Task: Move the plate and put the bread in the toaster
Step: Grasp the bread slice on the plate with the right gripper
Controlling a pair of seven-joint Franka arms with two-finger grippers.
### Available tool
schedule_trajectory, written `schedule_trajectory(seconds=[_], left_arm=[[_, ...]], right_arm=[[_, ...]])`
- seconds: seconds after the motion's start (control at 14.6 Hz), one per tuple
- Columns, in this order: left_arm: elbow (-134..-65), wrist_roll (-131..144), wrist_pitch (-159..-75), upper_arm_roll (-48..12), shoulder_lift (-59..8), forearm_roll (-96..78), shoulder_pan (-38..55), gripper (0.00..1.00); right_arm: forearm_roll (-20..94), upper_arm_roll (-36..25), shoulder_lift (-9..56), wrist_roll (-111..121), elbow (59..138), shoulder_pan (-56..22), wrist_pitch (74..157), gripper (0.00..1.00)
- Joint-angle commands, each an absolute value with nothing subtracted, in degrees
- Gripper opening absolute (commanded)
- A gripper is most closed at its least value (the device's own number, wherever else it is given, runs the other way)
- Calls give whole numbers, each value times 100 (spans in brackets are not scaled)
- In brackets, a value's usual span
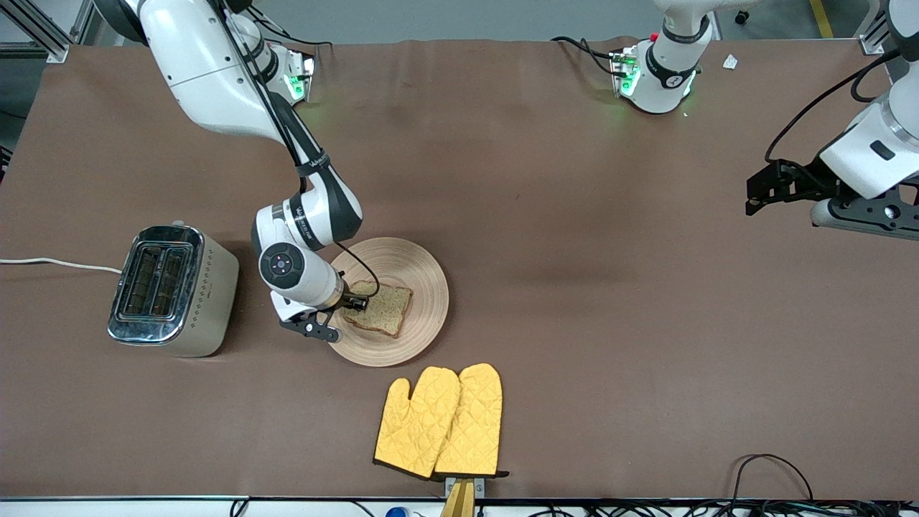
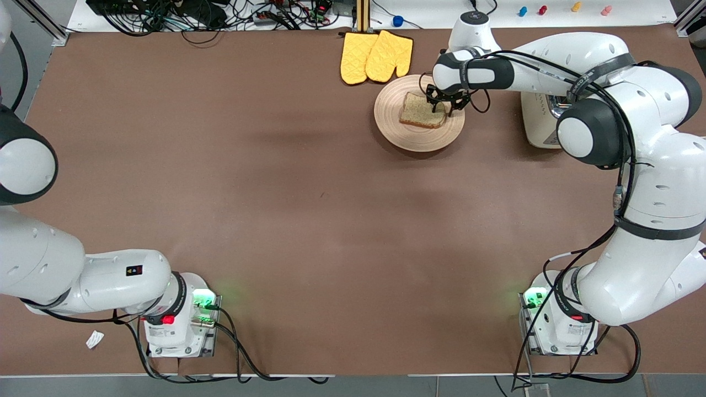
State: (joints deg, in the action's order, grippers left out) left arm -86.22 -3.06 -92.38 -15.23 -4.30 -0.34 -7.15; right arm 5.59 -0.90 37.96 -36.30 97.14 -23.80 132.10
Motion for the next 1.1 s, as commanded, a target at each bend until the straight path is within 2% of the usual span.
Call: schedule_trajectory(seconds=[0.0,0.07,0.14,0.27,0.48,0.76,1.03], left_arm=[[-8403,-211,-9193,-1521,-404,79,-668,100],[-8376,-211,-9185,-1494,-396,62,-642,100],[-8376,-211,-9185,-1459,-387,44,-607,100],[-8376,-211,-9185,-1171,-369,53,-362,100],[-8385,-211,-9071,-371,-299,53,297,100],[-8420,-202,-9053,-132,-281,79,554,100],[-8420,-202,-9053,-149,-290,79,475,100]], right_arm=[[554,-105,3735,-3718,9888,-2364,13263,12],[554,-105,3735,-3718,9888,-2364,13263,5],[562,-105,3735,-3726,9888,-2382,13263,3],[562,-97,3735,-3727,9870,-2364,13237,2],[545,-105,3700,-3639,9678,-2329,13053,0],[396,-132,3639,-3595,8827,-2364,11702,0],[-936,-132,3577,-3647,7947,-2566,10198,0]])
